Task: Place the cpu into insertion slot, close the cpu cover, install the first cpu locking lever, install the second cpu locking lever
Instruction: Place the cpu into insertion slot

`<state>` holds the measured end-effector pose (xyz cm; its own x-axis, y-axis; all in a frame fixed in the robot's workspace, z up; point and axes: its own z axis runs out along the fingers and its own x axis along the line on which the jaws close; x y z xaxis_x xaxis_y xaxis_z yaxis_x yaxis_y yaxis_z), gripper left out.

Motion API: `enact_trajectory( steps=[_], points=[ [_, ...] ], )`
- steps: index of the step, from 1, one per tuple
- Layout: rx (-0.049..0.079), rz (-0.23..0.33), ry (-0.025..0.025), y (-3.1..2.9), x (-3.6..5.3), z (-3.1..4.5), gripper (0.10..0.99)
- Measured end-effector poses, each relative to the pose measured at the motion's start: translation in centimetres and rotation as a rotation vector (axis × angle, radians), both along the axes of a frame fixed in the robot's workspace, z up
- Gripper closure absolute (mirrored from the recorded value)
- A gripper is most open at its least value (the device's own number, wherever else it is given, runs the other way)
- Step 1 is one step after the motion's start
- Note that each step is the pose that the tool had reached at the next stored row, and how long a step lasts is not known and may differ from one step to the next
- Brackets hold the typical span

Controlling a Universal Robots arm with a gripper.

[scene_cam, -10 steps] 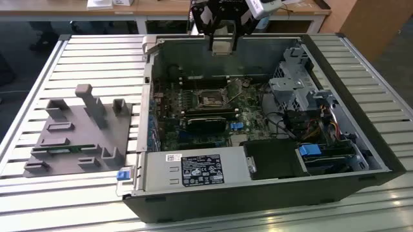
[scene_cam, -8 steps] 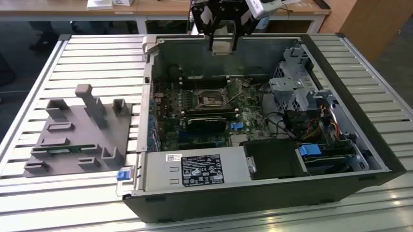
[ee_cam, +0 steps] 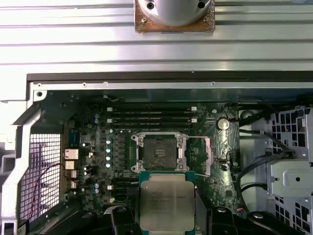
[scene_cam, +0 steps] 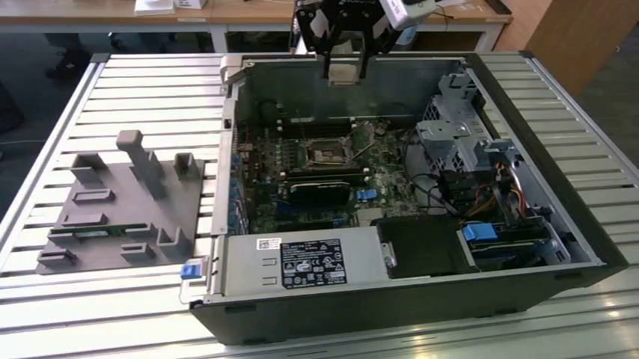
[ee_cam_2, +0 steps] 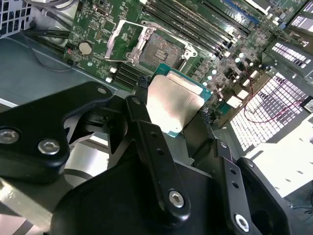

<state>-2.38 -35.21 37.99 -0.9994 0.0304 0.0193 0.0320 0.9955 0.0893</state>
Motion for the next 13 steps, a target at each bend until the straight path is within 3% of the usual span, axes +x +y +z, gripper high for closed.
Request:
enact_trajectory(
  steps=[13],
  points=[
    [0.0,-0.048,0.0,0.0,-0.01,-0.01,0.549]
  ],
)
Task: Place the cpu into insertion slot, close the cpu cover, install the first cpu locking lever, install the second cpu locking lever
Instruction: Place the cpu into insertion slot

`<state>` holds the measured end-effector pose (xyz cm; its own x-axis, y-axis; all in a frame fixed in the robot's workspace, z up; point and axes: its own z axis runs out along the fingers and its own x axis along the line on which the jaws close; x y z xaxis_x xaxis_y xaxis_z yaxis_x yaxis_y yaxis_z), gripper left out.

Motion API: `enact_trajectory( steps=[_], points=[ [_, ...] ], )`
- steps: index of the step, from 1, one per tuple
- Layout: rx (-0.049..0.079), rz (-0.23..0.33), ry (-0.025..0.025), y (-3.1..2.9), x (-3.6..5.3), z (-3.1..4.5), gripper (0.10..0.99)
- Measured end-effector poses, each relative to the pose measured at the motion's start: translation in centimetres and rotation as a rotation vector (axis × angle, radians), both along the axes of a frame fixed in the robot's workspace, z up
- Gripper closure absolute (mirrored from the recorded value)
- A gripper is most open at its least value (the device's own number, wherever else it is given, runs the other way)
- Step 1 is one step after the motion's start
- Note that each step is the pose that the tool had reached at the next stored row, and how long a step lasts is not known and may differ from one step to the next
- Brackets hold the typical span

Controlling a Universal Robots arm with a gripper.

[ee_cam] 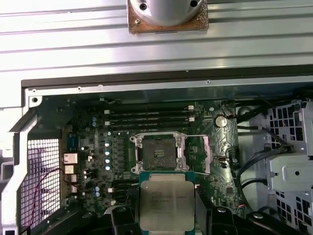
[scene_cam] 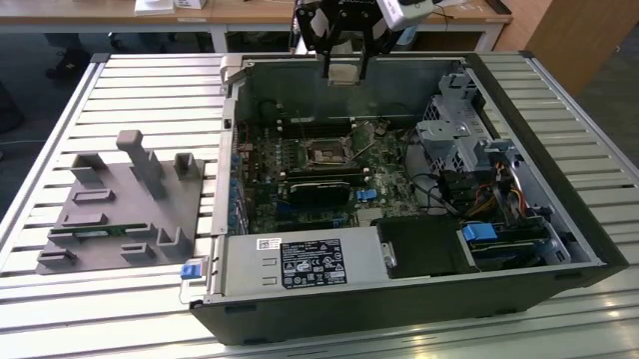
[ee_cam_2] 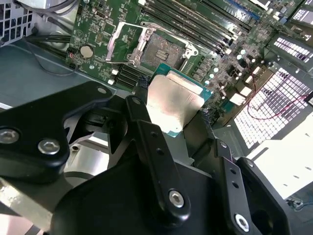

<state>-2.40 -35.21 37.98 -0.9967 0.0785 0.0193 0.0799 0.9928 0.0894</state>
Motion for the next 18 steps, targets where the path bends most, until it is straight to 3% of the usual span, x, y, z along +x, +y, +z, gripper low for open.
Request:
enact_trajectory(
  steps=[18],
  points=[
    [0.0,-0.056,0.0,0.0,0.0,-0.01,0.549]
  ],
)
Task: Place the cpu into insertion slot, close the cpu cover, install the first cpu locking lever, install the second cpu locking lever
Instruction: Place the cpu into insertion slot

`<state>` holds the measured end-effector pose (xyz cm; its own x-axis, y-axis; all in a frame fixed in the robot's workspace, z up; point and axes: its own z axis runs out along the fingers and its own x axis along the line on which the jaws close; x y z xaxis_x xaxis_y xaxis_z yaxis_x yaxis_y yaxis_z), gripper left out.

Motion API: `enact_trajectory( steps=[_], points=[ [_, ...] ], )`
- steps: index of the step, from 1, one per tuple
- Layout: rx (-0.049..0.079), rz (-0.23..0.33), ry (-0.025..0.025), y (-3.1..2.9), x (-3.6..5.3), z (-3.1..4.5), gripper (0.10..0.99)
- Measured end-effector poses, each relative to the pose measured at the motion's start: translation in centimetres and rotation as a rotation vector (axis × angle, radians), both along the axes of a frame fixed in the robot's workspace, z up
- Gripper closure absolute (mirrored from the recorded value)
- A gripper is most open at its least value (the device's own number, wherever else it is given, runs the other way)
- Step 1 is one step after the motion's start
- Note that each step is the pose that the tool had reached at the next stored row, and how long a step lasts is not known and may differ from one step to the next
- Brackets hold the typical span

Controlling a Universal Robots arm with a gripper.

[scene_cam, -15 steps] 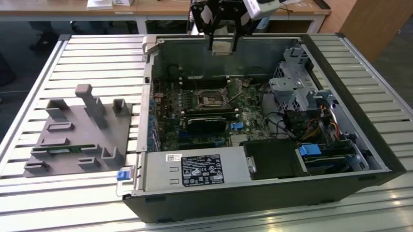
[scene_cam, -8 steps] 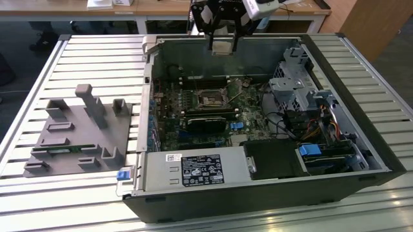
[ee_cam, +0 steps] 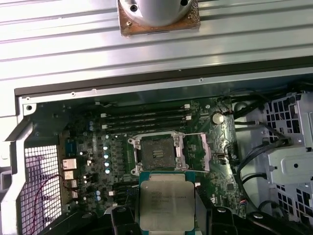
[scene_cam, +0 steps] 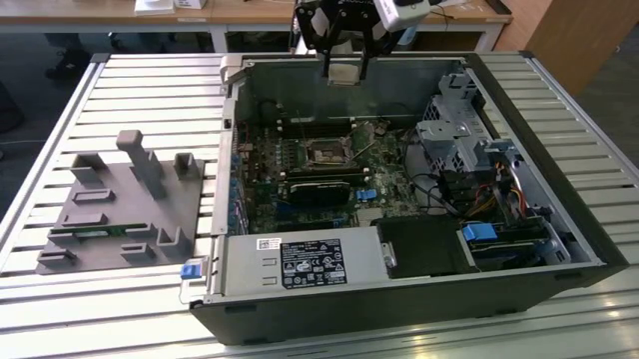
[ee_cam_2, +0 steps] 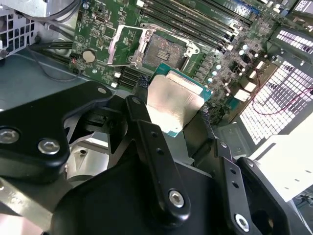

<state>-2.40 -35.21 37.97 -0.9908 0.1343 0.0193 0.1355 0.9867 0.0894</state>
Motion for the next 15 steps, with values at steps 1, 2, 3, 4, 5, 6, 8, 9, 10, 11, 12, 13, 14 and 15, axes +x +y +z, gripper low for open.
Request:
enact_trajectory(
  steps=[1,2,3,4,5,6,8,9,10,11,12,13,14,15],
  points=[
    [0.0,-0.003,0.0,0.0,0.0,0.0,0.549],
    [0.0,-0.006,0.0,0.0,0.0,0.0,0.549],
    [0.0,-0.009,0.0,0.0,0.0,0.0,0.549],
    [0.0,-0.012,0.0,0.0,0.0,0.0,0.549],
    [0.0,-0.015,0.0,0.0,0.0,0.0,0.549],
    [0.0,-0.019,0.0,0.0,0.0,0.0,0.549],
    [0.0,-0.025,0.0,0.0,0.0,-0.01,0.549],
    [0.0,-0.028,0.0,0.0,0.0,-0.01,0.549],
    [0.0,-0.031,0.0,0.0,0.0,-0.01,0.549],
    [0.0,-0.034,0.0,0.0,0.0,-0.01,0.549],
    [0.0,-0.037,0.0,0.0,0.0,-0.01,0.549],
    [0.0,-0.04,0.0,0.0,0.0,-0.01,0.549],
    [0.0,-0.043,0.0,0.0,0.0,-0.01,0.549],
    [0.0,-0.046,0.0,0.0,0.0,-0.01,0.549]
  ],
)
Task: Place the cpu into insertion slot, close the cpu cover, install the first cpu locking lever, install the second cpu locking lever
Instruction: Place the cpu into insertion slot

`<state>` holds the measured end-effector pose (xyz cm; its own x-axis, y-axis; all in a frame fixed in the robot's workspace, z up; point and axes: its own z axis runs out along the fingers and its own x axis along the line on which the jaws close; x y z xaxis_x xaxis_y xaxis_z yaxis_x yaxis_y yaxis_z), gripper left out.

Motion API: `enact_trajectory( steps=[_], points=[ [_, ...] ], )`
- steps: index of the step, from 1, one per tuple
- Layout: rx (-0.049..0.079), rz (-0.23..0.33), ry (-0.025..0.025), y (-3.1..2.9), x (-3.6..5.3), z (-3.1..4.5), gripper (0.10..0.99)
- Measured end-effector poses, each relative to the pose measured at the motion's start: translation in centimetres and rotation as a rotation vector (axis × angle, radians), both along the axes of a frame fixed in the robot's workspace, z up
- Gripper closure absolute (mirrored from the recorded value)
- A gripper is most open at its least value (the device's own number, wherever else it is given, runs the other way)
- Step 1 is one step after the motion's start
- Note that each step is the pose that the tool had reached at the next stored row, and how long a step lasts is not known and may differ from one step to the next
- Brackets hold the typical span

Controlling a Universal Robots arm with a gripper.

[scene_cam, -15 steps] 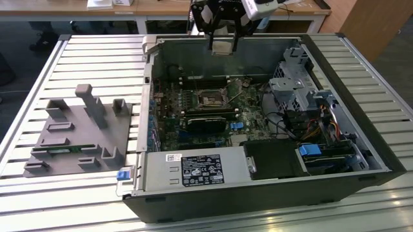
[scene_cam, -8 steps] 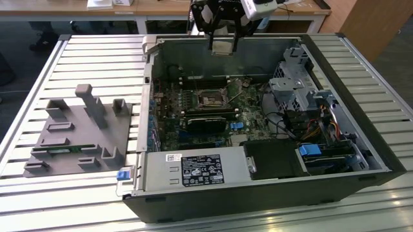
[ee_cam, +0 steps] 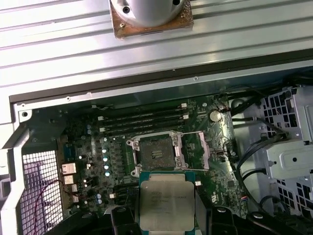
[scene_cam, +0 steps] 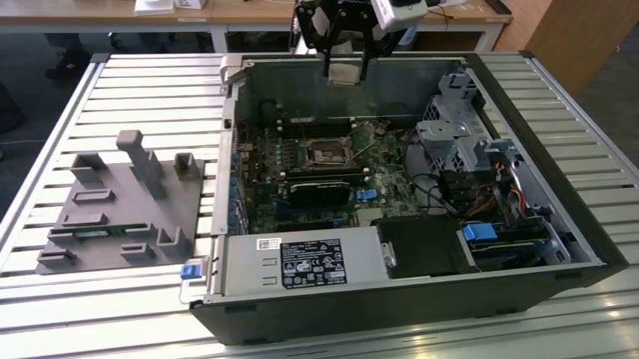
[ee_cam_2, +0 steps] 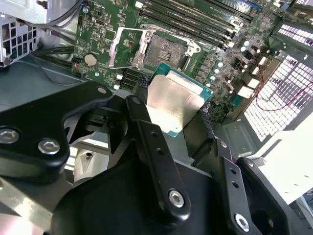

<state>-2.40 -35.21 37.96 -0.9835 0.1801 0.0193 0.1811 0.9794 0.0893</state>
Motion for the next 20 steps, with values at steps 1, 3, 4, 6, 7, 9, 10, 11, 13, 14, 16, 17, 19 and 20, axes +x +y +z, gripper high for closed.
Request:
enact_trajectory(
  steps=[1,3,4,6,7,9,10,11,13,14,16,17,19,20],
  points=[
    [0.0,-0.003,0.0,0.0,0.0,0.0,0.549],
    [0.0,-0.009,0.0,0.0,0.0,0.0,0.549],
    [0.0,-0.012,0.0,0.0,0.0,0.0,0.549],
    [0.0,-0.021,0.0,0.0,0.0,0.0,0.549],
    [0.0,-0.025,0.0,0.0,0.0,-0.01,0.549],
    [0.0,-0.031,0.0,0.0,0.0,-0.01,0.549],
    [0.0,-0.033,0.0,0.0,0.0,-0.01,0.549],
    [0.0,-0.036,0.0,0.0,0.0,-0.01,0.549],
    [0.0,-0.042,0.0,0.0,0.0,-0.01,0.549],
    [0.0,-0.045,0.0,0.0,0.0,-0.01,0.549],
    [0.0,-0.051,0.0,0.0,0.0,-0.01,0.549],
    [0.0,-0.055,0.0,0.0,0.0,-0.01,0.549],
    [0.0,-0.062,0.0,0.0,0.0,-0.02,0.549],
    [0.0,-0.065,0.0,0.0,0.0,-0.02,0.549]
  ],
)
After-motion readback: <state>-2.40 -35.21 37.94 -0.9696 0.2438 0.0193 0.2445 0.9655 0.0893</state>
